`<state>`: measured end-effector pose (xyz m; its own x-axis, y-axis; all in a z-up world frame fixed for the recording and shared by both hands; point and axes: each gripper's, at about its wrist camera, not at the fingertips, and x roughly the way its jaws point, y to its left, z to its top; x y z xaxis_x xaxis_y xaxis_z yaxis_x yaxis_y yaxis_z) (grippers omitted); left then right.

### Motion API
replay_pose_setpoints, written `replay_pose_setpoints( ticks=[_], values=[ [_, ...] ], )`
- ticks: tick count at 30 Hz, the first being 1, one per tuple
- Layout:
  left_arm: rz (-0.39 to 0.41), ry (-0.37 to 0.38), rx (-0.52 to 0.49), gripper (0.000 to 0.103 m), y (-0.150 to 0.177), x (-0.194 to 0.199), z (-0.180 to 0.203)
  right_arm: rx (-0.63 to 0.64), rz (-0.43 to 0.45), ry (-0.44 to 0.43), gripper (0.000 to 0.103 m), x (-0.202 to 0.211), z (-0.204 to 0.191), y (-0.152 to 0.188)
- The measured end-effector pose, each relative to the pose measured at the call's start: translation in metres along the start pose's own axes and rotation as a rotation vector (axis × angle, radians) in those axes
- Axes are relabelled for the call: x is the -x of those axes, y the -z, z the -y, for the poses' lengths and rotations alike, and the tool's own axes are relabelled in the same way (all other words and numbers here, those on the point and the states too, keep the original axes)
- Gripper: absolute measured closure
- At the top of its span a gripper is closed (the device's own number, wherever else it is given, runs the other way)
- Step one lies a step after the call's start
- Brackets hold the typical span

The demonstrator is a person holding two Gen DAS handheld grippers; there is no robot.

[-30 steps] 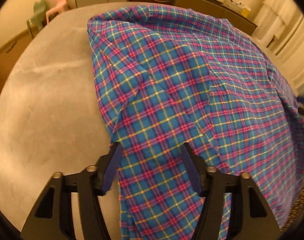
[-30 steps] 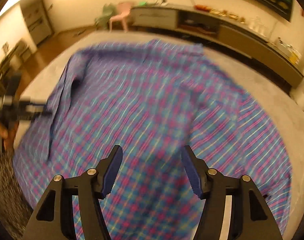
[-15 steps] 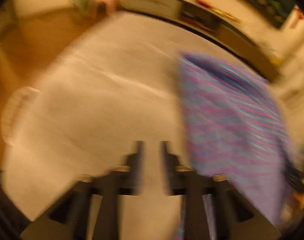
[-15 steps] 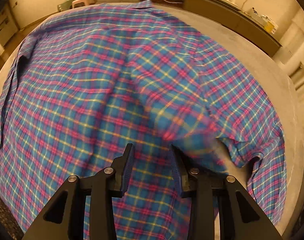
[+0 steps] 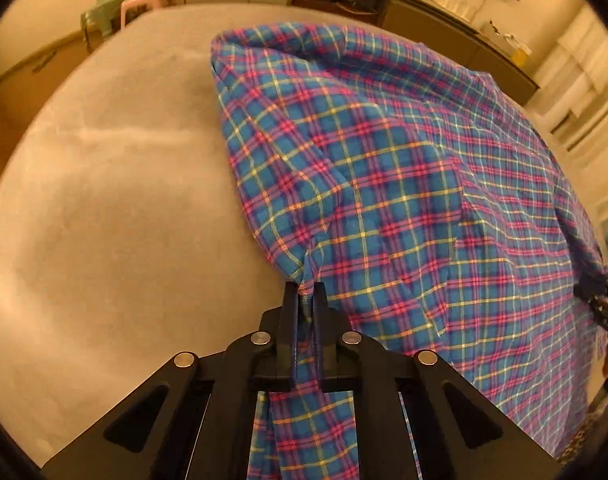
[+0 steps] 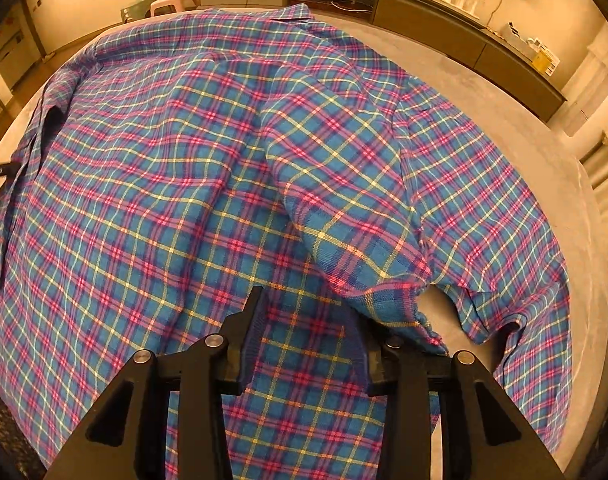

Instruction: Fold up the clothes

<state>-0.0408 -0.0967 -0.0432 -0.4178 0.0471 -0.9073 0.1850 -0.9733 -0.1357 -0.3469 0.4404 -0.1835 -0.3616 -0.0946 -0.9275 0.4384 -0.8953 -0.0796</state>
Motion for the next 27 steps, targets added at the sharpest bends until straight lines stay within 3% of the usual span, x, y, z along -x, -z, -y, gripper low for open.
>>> replay_pose_setpoints(
  ticks=[2, 4, 7, 9, 11, 14, 17, 18, 21, 23, 25, 27],
  values=[
    [0.026, -0.018, 0.007, 0.098, -0.011, 0.016, -0.017, 0.001, -0.004, -0.005, 0.063, -0.002, 0.007, 0.0],
    [0.065, -0.082, 0.032, 0.099, -0.025, 0.033, -0.038, -0.001, -0.009, -0.012, 0.063, -0.002, 0.018, 0.001],
    [0.099, -0.082, 0.176, 0.099, -0.048, 0.052, -0.092, -0.003, -0.016, -0.012, 0.06, 0.0, 0.035, 0.003],
    [0.133, -0.219, 0.213, 0.098, -0.06, 0.063, -0.125, -0.005, -0.022, -0.003, 0.057, -0.001, 0.048, 0.004],
    [0.135, -0.363, 0.229, 0.091, -0.072, 0.066, -0.15, -0.015, -0.03, 0.013, 0.052, 0.0, 0.062, 0.006],
    [0.116, -0.437, 0.266, 0.08, -0.074, 0.076, -0.176, -0.055, -0.054, 0.026, 0.049, 0.002, 0.092, 0.011],
    [0.266, -0.374, 0.287, 0.076, -0.067, 0.1, -0.146, -0.056, -0.092, 0.045, 0.049, 0.014, 0.113, 0.017],
    [0.286, -0.339, 0.253, 0.074, -0.066, 0.102, -0.129, -0.061, -0.047, 0.013, 0.049, 0.03, 0.117, 0.014],
    [0.304, -0.215, 0.098, 0.069, -0.064, 0.094, -0.067, -0.077, 0.12, -0.112, 0.049, 0.083, 0.126, -0.011],
    [0.329, -0.185, 0.011, 0.066, -0.063, 0.085, -0.028, -0.059, 0.175, -0.159, 0.049, 0.099, 0.124, -0.038],
    [0.347, -0.186, -0.046, 0.059, -0.057, 0.063, -0.003, -0.014, 0.199, -0.149, 0.049, 0.105, 0.115, -0.074],
    [0.283, -0.174, -0.055, 0.059, -0.057, 0.029, 0.003, 0.034, 0.213, -0.12, 0.049, 0.1, 0.091, -0.109]
  ],
)
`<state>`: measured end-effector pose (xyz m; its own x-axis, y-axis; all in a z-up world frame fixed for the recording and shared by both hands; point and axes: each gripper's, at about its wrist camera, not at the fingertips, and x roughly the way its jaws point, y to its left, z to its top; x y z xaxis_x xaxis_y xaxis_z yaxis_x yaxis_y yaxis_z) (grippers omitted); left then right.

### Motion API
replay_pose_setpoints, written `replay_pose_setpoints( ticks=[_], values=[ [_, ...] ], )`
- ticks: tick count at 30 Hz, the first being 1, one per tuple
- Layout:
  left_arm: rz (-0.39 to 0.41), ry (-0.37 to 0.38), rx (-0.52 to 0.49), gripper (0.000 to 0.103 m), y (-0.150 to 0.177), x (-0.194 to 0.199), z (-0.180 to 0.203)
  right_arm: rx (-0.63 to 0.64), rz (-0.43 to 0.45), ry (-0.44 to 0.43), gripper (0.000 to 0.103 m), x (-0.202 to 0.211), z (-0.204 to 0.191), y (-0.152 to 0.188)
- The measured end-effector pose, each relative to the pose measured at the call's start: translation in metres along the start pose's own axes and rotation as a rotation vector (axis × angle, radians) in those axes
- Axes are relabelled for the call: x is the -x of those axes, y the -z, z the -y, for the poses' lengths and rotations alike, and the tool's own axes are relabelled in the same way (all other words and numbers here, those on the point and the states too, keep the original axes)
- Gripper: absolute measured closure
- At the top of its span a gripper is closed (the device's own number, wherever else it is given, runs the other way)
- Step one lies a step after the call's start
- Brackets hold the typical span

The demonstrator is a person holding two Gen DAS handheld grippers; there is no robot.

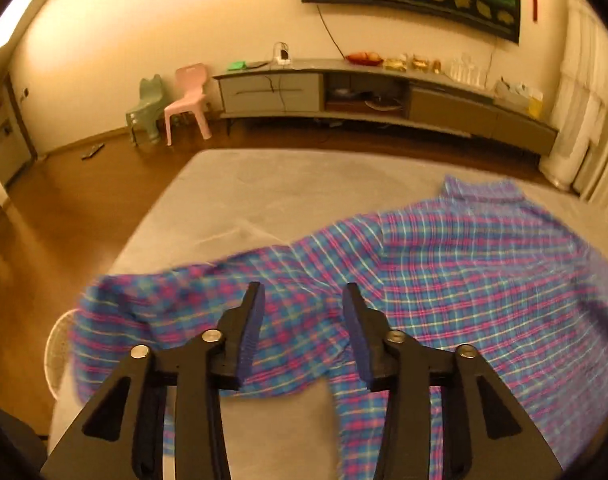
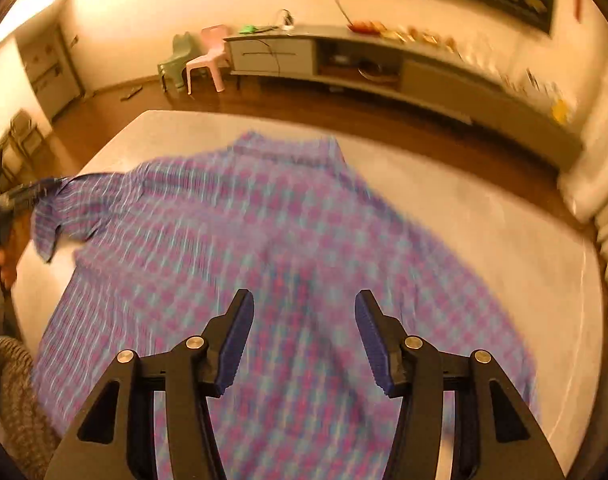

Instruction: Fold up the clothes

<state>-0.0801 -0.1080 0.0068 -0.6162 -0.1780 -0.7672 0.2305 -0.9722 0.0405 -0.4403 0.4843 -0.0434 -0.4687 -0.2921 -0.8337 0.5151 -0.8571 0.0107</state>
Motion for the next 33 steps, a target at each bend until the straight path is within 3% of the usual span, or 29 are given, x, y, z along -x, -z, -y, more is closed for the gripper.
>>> replay_pose_setpoints(
  ticks=[3, 7, 8, 10, 11, 12, 14, 15, 17, 18, 20, 23, 26, 31, 33],
  values=[
    [-0.115, 0.08, 0.024, 0.06, 0.011, -0.036, -0.003, 0.063, 0.01, 0.044, 0.049, -0.011, -0.059, -0.049],
    [-0.155, 0.088, -0.029, 0.06, 0.024, -0.061, 0.006, 0.095, -0.018, 0.131, 0.049, -0.108, -0.11, -0.115],
    [-0.165, 0.088, -0.031, 0.06, 0.024, -0.068, 0.003, 0.08, -0.035, 0.151, 0.049, -0.152, -0.128, -0.127],
    [-0.179, 0.082, -0.034, 0.06, 0.026, -0.077, -0.001, 0.008, -0.111, 0.155, 0.051, -0.199, -0.12, -0.142],
    [-0.184, 0.083, -0.033, 0.059, 0.027, -0.08, -0.005, -0.017, -0.148, 0.154, 0.059, -0.22, -0.118, -0.147],
    [-0.178, 0.088, -0.024, 0.058, 0.025, -0.085, -0.007, -0.042, -0.185, 0.153, 0.06, -0.24, -0.116, -0.153],
    [-0.17, 0.077, -0.016, 0.057, 0.018, -0.093, -0.011, -0.067, -0.164, 0.167, 0.06, -0.251, -0.111, -0.167],
    [-0.168, 0.069, -0.008, 0.057, 0.014, -0.099, -0.009, -0.078, -0.163, 0.183, 0.059, -0.256, -0.106, -0.174],
    [-0.165, 0.048, 0.003, 0.056, 0.006, -0.109, -0.004, -0.068, -0.154, 0.239, 0.042, -0.262, -0.1, -0.183],
    [-0.16, 0.028, -0.001, 0.056, 0.002, -0.112, 0.0, -0.06, -0.163, 0.254, 0.04, -0.262, -0.099, -0.183],
    [-0.154, 0.005, -0.014, 0.056, 0.003, -0.108, 0.006, -0.06, -0.204, 0.213, 0.043, -0.252, -0.096, -0.18],
    [-0.147, 0.004, -0.026, 0.056, 0.003, -0.101, 0.007, -0.111, -0.058, 0.195, 0.044, -0.172, -0.075, -0.154],
    [-0.156, 0.016, 0.001, 0.056, 0.001, -0.105, 0.0, -0.121, -0.008, 0.209, 0.044, -0.102, -0.052, -0.09],
    [-0.177, 0.045, 0.036, 0.055, -0.009, -0.123, -0.006, -0.096, -0.203, 0.292, 0.045, -0.087, -0.009, 0.028],
    [-0.177, 0.045, 0.042, 0.055, -0.013, -0.128, -0.005, -0.151, -0.211, 0.3, 0.046, -0.081, 0.017, 0.046]
  ],
)
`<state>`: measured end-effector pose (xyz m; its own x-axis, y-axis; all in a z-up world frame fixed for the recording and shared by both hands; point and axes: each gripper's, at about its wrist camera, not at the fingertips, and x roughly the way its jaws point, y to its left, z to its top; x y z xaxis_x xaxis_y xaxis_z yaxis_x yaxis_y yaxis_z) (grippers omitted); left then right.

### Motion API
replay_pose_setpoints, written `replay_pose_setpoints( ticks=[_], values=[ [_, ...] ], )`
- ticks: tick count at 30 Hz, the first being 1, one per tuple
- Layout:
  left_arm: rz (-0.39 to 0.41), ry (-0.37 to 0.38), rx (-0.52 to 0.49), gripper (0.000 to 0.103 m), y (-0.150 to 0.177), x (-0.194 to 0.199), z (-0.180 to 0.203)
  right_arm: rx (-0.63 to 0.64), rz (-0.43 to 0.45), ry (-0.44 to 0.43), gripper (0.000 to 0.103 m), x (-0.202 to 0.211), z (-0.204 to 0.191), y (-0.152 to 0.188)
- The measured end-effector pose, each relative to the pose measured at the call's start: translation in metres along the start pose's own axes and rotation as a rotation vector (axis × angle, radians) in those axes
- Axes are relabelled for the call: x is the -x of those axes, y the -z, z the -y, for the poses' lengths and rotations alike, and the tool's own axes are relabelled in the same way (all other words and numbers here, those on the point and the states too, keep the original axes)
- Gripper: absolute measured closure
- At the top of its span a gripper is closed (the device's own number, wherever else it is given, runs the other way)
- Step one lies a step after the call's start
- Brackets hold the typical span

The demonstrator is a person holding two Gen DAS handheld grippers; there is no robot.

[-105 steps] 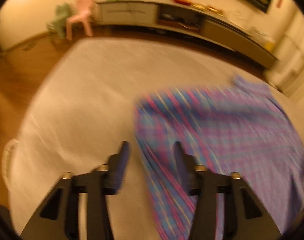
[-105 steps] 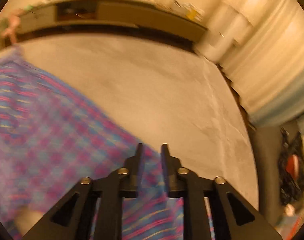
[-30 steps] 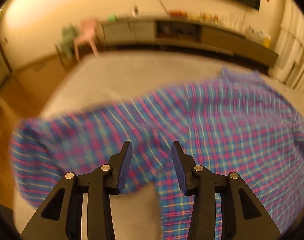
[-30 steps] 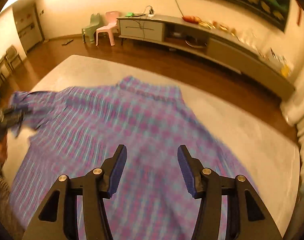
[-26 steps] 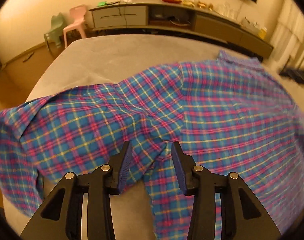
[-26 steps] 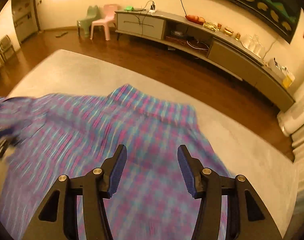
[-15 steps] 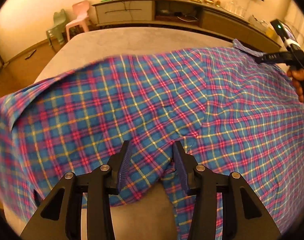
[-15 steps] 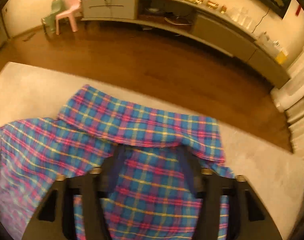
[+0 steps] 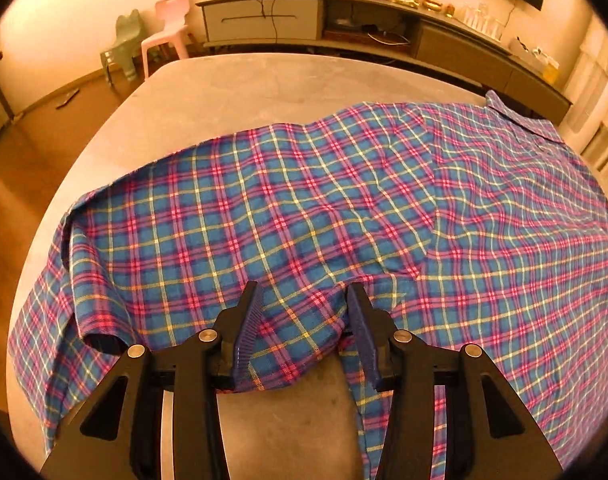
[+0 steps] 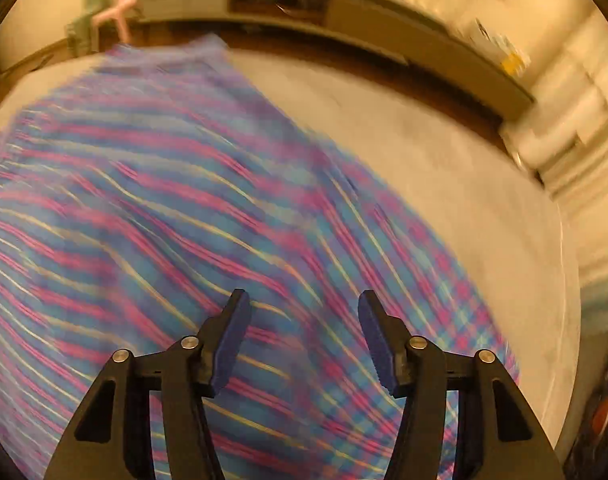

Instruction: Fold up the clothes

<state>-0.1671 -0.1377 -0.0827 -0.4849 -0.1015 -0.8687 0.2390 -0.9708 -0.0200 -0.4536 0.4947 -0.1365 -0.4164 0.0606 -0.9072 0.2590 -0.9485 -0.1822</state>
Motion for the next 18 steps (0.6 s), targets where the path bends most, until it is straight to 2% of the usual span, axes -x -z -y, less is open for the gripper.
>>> replay_pose_setpoints(
  ticks=[2, 5, 9, 12, 15, 16, 18],
  values=[
    [0.005, 0.0, -0.009, 0.051, -0.005, -0.004, 0.002, -0.089, 0.02, -0.01, 0.045, -0.004, 0.029, 0.011],
    [0.011, 0.014, -0.045, 0.051, -0.018, -0.014, 0.012, -0.157, 0.02, -0.03, 0.045, -0.006, 0.053, 0.008],
    [0.038, 0.01, -0.055, 0.05, -0.036, -0.025, 0.022, -0.193, 0.007, -0.028, 0.044, -0.004, 0.063, -0.003],
    [0.042, 0.015, -0.056, 0.05, -0.042, -0.029, 0.024, -0.264, -0.023, -0.099, 0.044, 0.003, 0.076, -0.002],
    [0.046, 0.028, -0.073, 0.05, -0.041, -0.029, 0.023, -0.289, 0.021, -0.089, 0.044, 0.015, 0.082, 0.009],
    [0.046, 0.031, -0.075, 0.05, -0.04, -0.028, 0.022, -0.263, 0.002, -0.026, 0.04, 0.012, 0.081, 0.013],
    [0.025, 0.029, -0.063, 0.05, -0.039, -0.027, 0.021, -0.278, 0.013, 0.018, 0.04, 0.018, 0.086, 0.021]
  ],
)
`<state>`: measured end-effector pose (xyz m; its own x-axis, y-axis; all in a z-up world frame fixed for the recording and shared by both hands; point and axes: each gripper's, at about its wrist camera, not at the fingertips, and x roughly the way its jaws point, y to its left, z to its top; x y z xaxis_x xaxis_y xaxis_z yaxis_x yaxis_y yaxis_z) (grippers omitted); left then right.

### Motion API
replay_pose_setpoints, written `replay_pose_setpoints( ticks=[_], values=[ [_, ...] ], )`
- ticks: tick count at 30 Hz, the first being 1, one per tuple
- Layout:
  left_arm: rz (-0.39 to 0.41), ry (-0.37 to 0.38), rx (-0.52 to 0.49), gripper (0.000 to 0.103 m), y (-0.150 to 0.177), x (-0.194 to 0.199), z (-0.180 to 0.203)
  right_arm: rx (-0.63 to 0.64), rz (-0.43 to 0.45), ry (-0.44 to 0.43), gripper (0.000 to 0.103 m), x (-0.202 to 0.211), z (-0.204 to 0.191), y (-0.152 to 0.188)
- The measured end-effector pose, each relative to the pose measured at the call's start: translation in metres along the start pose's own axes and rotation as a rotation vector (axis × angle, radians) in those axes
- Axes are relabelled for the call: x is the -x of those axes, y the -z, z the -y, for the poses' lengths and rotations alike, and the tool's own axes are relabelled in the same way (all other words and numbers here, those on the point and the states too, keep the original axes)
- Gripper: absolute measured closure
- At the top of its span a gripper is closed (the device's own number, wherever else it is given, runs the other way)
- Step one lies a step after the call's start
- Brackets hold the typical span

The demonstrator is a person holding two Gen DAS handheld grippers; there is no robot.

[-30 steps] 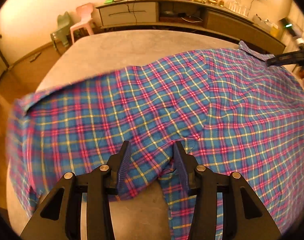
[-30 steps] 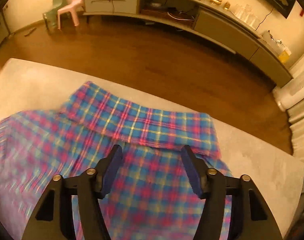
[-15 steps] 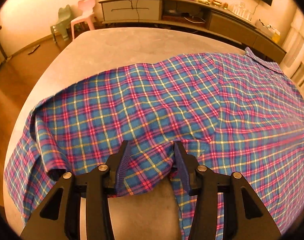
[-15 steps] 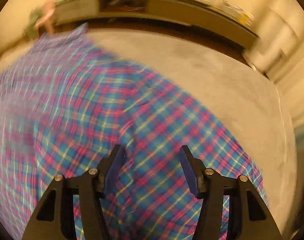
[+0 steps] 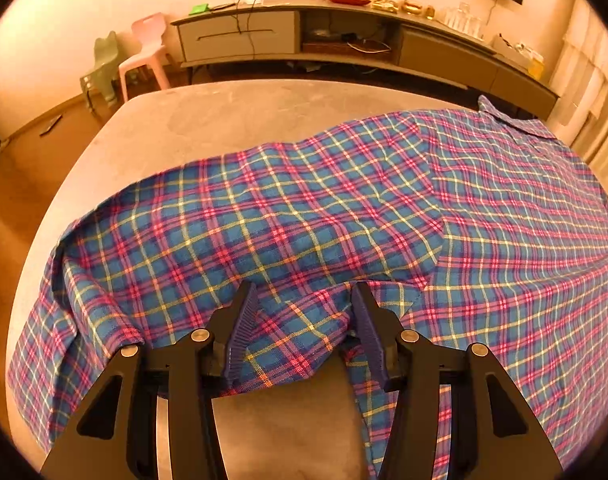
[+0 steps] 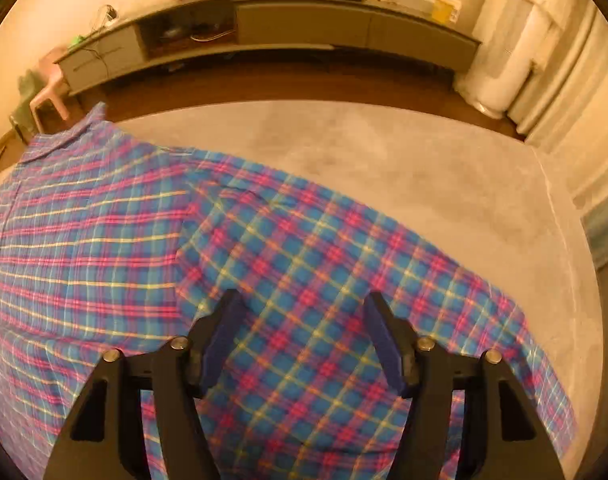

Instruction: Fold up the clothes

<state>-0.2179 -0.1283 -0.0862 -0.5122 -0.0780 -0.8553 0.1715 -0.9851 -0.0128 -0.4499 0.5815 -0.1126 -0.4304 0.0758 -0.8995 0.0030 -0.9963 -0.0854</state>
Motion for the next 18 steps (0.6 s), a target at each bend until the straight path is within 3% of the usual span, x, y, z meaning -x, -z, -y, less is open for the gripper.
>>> replay_pose_setpoints(
  ticks=[3, 5, 8, 12, 18],
  values=[
    [-0.001, 0.022, -0.006, 0.052, 0.008, 0.023, 0.008, -0.061, 0.012, 0.045, 0.047, 0.034, 0.011, 0.021],
    [0.018, 0.037, -0.062, 0.052, 0.019, 0.043, 0.022, -0.049, 0.074, -0.023, 0.047, 0.075, 0.005, 0.049],
    [0.017, 0.099, -0.176, 0.052, 0.05, 0.076, 0.053, 0.055, 0.119, -0.132, 0.046, 0.134, -0.016, 0.115],
    [-0.02, 0.168, -0.297, 0.052, 0.102, 0.104, 0.09, 0.186, 0.102, -0.223, 0.046, 0.164, -0.053, 0.226],
    [-0.112, 0.137, -0.292, 0.052, 0.191, 0.116, 0.096, 0.282, 0.06, -0.128, 0.044, 0.187, -0.071, 0.315]
  ],
)
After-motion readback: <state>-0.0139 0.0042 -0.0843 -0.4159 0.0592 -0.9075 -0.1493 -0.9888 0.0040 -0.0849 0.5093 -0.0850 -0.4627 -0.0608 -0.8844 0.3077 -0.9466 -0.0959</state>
